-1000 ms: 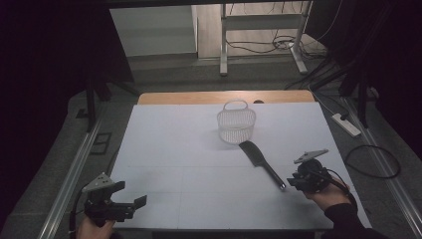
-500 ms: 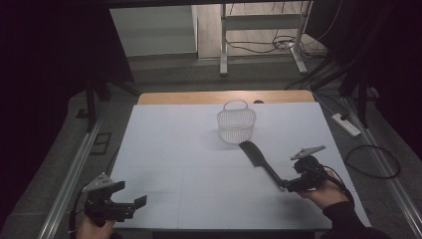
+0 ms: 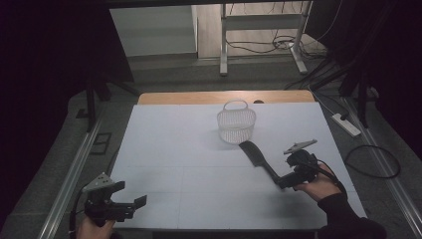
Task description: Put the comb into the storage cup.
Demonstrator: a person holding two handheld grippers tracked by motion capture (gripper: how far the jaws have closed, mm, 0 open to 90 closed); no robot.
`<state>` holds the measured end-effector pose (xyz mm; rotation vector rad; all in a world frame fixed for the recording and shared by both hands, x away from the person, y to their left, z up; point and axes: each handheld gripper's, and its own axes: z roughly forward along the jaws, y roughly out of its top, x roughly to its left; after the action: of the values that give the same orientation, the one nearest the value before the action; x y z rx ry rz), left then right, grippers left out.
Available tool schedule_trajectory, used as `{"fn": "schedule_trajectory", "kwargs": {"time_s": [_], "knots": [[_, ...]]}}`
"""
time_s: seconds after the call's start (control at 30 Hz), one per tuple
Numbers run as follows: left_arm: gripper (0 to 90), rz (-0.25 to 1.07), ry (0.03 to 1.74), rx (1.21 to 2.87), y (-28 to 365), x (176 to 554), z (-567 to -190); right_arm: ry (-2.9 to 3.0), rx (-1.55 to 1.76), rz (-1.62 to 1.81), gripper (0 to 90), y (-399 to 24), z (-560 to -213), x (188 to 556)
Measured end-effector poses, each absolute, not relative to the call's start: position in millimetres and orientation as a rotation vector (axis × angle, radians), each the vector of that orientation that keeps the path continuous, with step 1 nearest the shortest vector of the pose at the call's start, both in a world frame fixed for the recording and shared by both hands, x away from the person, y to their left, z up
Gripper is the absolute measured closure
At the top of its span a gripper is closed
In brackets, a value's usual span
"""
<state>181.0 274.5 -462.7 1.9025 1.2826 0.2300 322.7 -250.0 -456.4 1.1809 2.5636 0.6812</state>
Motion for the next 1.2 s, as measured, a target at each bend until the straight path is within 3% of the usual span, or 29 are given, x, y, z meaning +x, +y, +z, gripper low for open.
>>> {"fn": "schedule_trajectory", "kwargs": {"time_s": [1.2], "knots": [[0.0,0.249,1.266,1.978,267,182,-462,2.581,1.203,0.643,0.0,-223,-459,362]]}}
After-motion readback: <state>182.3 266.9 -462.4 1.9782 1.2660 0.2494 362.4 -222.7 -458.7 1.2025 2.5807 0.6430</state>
